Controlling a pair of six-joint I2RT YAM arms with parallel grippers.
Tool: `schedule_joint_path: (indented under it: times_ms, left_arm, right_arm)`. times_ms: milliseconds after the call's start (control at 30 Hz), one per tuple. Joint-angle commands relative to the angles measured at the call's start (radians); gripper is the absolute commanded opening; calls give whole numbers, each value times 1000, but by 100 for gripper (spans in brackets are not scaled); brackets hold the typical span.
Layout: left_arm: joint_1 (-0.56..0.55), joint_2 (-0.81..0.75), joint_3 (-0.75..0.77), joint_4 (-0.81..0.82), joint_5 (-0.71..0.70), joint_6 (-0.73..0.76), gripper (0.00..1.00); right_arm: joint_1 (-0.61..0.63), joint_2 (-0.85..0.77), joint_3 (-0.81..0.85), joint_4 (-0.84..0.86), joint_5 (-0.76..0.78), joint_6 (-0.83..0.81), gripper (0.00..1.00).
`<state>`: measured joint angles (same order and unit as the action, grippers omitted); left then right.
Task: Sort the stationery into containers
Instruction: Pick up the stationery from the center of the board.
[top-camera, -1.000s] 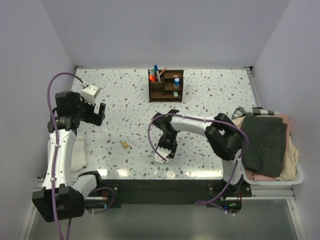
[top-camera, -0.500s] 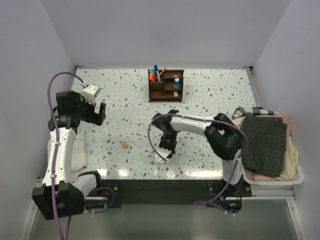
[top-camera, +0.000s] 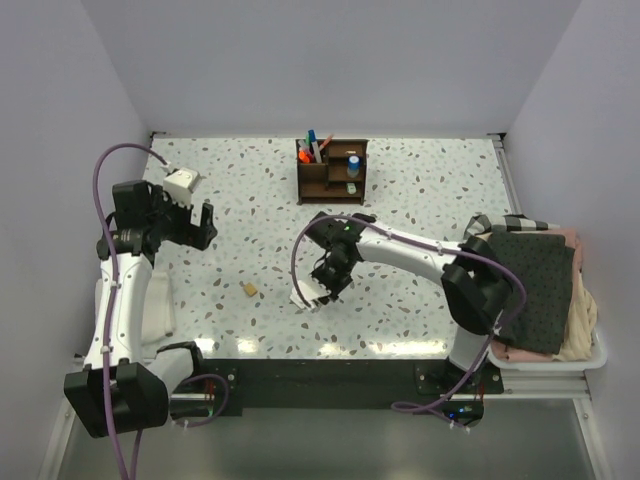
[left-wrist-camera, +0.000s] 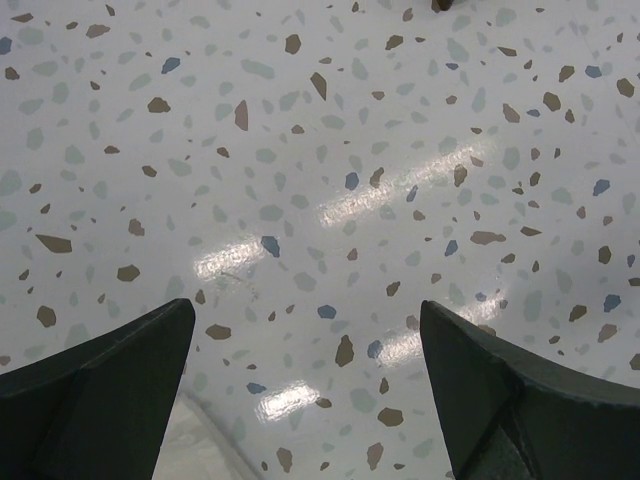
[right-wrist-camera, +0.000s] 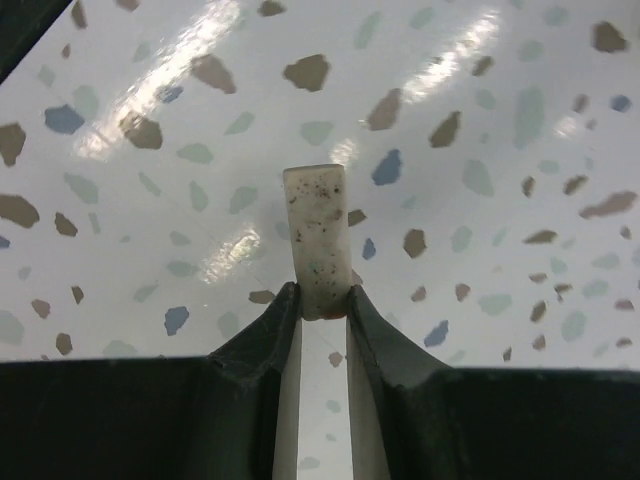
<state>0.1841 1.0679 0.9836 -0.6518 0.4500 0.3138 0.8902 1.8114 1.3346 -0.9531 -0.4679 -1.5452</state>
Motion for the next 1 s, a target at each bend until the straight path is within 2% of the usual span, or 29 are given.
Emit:
schedule_joint_path:
  times_ms: [0,67,100,200,367,500,633,967]
  left_arm:
    - [5,23,33,27,55,-41,100]
    - [-1,32,41,43,46,-36,100]
    - [-2,41,44,50,35,-36,100]
    - [-3,79,76,60,30,-31,100]
    - [-3,147,177,72,49,-70,100]
    - [-3,199,248,87,29,-120,100]
    - [-3,221,277,104,27,-157,100]
    - [-3,287,383,35,-13,-102,100]
  right_arm:
    - [3,-92,8,224,-32,605,2]
    - [3,-112,5,292,-6,745,1]
    - [3,-122,-14,375,23,874,0]
    - [3,-162,-44,467,95,1017,0]
    - [3,-184,-29,523,190,1160,0]
    - [1,-213,-37,611,336,1383,0]
    - [-5,-239,-37,645,458,1510,0]
    - [-45,-284,-34,709,696,1777,0]
